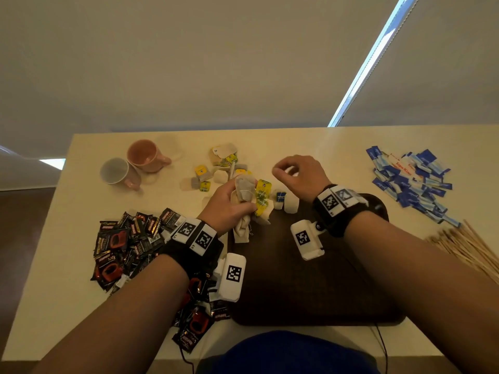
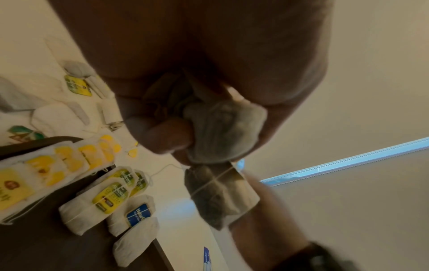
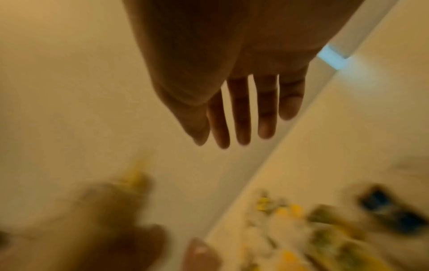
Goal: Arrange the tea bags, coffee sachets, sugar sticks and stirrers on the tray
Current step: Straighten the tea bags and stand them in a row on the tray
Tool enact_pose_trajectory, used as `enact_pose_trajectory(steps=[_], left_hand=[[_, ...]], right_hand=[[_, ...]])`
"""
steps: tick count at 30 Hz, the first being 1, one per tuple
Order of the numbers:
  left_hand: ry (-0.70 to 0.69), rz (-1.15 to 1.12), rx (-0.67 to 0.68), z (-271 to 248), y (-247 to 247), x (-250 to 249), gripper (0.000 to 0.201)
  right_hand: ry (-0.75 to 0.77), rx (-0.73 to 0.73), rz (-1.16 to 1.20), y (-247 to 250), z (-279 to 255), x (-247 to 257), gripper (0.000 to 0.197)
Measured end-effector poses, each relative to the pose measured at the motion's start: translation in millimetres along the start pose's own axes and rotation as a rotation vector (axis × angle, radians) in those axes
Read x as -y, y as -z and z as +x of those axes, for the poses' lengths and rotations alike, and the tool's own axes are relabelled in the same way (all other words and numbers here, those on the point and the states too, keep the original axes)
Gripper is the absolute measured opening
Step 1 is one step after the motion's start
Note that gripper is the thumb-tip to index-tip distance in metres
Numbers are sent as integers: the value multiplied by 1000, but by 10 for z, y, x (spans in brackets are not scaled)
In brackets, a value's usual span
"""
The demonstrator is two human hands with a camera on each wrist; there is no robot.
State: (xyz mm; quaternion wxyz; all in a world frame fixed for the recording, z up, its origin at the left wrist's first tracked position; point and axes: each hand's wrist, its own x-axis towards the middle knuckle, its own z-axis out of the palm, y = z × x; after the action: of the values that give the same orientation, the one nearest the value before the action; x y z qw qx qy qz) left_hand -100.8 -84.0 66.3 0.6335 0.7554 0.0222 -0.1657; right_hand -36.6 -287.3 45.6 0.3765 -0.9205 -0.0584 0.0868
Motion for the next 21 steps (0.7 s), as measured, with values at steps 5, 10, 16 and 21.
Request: enact_pose_trajectory(steps=[5,10,16,21], left_hand=[[16,20,82,-64,-7,8,36],[59,22,114,-155,-25,13,25],[43,27,139,-230,-32,-13,31],[7,57,151,-284,-30,-49,44]], right_hand=[[257,345,82,197,-134,604,26],[203,256,193,206,-263,621,13],[160,275,286,247,-390,667,18],[115,246,267,312,-435,685,13]])
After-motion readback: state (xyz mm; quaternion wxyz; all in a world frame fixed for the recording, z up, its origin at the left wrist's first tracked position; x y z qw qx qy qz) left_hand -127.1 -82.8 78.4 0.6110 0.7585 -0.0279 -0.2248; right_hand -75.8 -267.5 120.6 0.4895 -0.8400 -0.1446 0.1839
